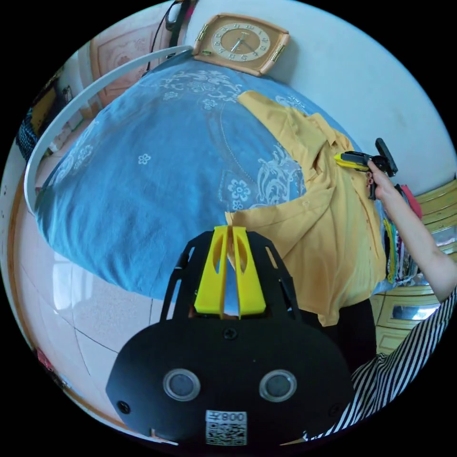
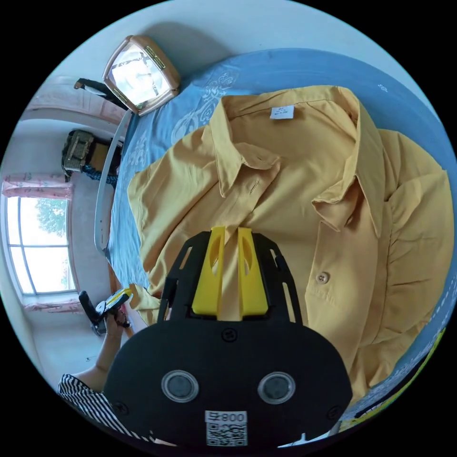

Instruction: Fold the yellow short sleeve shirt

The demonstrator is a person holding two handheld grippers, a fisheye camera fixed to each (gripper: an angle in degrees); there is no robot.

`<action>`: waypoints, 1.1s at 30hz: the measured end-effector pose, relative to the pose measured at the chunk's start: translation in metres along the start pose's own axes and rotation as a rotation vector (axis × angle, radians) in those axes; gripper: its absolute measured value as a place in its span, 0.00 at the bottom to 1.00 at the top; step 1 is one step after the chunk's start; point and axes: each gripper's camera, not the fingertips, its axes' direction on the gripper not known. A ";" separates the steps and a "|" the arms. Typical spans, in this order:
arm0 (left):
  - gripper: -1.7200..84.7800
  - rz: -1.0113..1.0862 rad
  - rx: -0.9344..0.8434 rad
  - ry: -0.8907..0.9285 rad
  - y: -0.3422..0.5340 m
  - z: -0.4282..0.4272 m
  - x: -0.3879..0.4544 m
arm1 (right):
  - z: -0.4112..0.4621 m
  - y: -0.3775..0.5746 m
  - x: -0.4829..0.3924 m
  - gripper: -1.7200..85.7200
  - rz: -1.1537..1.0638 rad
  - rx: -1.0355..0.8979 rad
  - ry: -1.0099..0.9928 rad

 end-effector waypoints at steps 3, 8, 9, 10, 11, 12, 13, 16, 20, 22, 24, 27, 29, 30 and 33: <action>0.04 -0.015 0.057 0.146 0.007 -0.010 -0.012 | 0.006 -0.004 -0.009 0.04 -0.044 -0.037 -0.039; 0.04 0.082 0.195 0.459 0.021 -0.045 -0.008 | -0.010 -0.010 -0.024 0.02 -0.081 -0.032 -0.038; 0.04 0.134 0.205 0.553 0.024 -0.051 -0.001 | -0.014 -0.010 -0.026 0.02 -0.086 -0.023 -0.046; 0.04 0.162 0.209 0.605 0.025 -0.054 0.003 | -0.024 -0.012 -0.028 0.02 -0.093 -0.008 -0.063; 0.04 0.217 0.208 0.708 0.027 -0.057 0.012 | -0.034 -0.013 -0.030 0.02 -0.099 0.010 -0.066; 0.04 0.274 0.199 0.809 0.029 -0.057 0.025 | -0.039 -0.014 -0.032 0.02 -0.105 0.015 -0.064; 0.04 0.301 0.189 0.855 0.030 -0.055 0.031 | -0.047 -0.016 -0.034 0.02 -0.119 0.010 -0.062; 0.04 0.417 0.089 1.023 0.033 -0.032 0.072 | -0.060 -0.021 -0.041 0.02 -0.151 -0.018 0.021; 0.05 0.521 -0.071 1.019 0.040 0.025 0.130 | -0.055 -0.021 -0.040 0.02 -0.146 -0.061 0.150; 0.05 0.531 -0.171 0.954 0.044 0.055 0.149 | -0.042 -0.020 -0.036 0.03 -0.134 -0.100 0.179; 0.07 0.516 -0.255 0.906 0.052 0.087 0.161 | -0.025 -0.017 -0.029 0.03 -0.111 -0.139 0.230; 0.09 0.495 -0.297 0.884 0.055 0.100 0.163 | -0.005 -0.005 -0.019 0.04 -0.061 -0.162 0.324; 0.09 0.491 -0.283 0.880 0.052 0.094 0.158 | -0.003 0.009 -0.019 0.05 -0.078 -0.135 0.316; 0.10 0.484 -0.261 0.863 0.049 0.086 0.151 | -0.005 0.014 -0.021 0.05 -0.087 -0.117 0.307; 0.11 0.410 -0.181 0.737 0.040 0.064 0.118 | -0.011 0.056 -0.039 0.06 -0.195 -0.054 0.214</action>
